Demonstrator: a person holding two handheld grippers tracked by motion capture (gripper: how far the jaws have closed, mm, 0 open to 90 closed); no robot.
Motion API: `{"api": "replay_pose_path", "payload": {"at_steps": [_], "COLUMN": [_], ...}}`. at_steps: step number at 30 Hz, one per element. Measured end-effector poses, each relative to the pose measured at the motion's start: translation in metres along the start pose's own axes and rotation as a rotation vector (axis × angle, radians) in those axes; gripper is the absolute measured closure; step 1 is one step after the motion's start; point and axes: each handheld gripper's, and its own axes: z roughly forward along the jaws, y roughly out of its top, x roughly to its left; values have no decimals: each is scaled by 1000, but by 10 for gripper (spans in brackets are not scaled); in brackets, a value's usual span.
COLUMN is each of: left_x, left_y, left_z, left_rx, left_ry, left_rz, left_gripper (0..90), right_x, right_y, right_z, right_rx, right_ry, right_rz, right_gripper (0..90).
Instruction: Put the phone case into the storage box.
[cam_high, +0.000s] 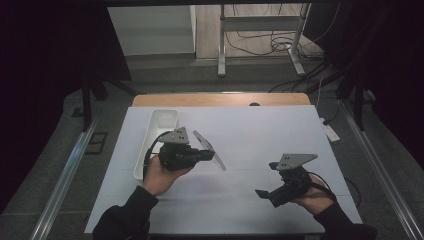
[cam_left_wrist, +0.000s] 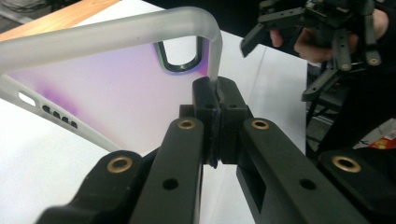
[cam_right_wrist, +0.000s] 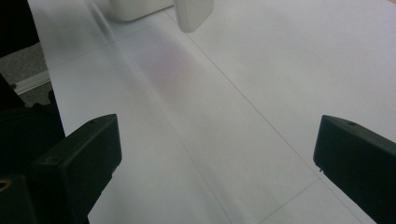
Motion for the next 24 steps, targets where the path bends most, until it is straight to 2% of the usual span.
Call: {"api": "replay_pose_path", "payload": {"at_steps": [13,24], "left_x": [14,23], "left_y": [5,10], "left_z": [-9,-18], "left_rx": [14,19], "left_ry": [76,119], "left_rz": [-38,-49], "left_gripper": [888,888], "right_x": [1,0], "right_y": [-12,-22], "right_z": [-11,-19], "right_rx": [2,10], "right_ry": [-45,-88], "right_rz": [25,47], "right_gripper": [11,4]}}
